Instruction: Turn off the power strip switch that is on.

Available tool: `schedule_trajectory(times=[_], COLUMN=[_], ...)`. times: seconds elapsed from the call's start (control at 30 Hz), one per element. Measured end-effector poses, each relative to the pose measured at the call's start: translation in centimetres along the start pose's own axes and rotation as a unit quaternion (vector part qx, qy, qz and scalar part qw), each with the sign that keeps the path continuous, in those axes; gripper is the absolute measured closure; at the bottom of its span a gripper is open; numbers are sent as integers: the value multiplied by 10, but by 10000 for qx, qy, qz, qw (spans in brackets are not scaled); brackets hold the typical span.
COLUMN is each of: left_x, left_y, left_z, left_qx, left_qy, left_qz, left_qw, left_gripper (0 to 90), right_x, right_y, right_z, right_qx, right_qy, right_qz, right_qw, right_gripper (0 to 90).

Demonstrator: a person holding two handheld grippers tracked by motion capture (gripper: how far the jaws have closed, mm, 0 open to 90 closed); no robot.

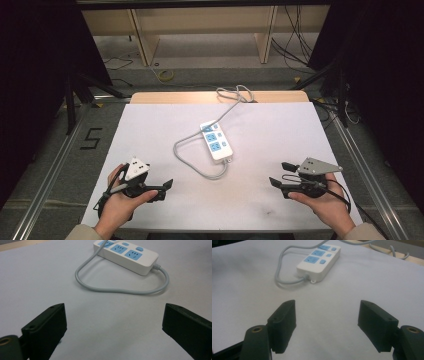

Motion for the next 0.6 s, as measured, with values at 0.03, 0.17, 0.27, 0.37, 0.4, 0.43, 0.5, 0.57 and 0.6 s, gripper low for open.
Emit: schedule_trajectory(times=[0.03, 0.17, 0.27, 0.37, 0.4, 0.43, 0.5, 0.57, 0.6], left_x=[-1, -2, -2, -2, -3, -3, -4, -5, -6], left_y=[-1, -5, -5, -5, -5, -6, -6, -5, -5], left_z=[0, 3, 4, 4, 5, 5, 4, 5, 5], left_qx=[-12, -59, -48, -68, -75, -78, -96, -133, -102], left_qy=[3, 80, 90, 130, 129, 130, 122, 165, 178], left_qz=[12, 64, 31, 38, 38, 51, 80, 75, 76], left_qw=[10000, 9999, 9999, 9999, 9999, 9999, 9998, 9997, 9998], left_gripper=[52, 53, 62, 68, 68, 68, 74, 84, 87], right_x=[-1, -3, -6, -9, -11, -12, -16, -19, -22], right_y=[0, 2, 5, 7, 8, 9, 11, 13, 13], right_z=[0, -2, -8, -15, -17, -19, -24, -30, -34], right_qx=[8, 8, 50, 51, 79, 89, 209, 312, 342], right_qy=[11, 33, 46, 73, 86, 94, 160, 139, 126], right_qz=[-22, -46, -67, -106, -122, -144, -231, -248, -245], right_qw=[10000, 10000, 10000, 9999, 9999, 9998, 9994, 9991, 9990], right_gripper=[312, 340, 412, 484, 511, 538, 589, 632, 645])
Point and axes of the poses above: each handheld gripper's, and its own axes: x roughly backward along the jaws, z roughly out of its underside, y roughly to its left, the point moved 8 cm from there along -x, roughly forward along the jaws, and after that the axes turned 11 degrees about z, right-handed, at the moved point
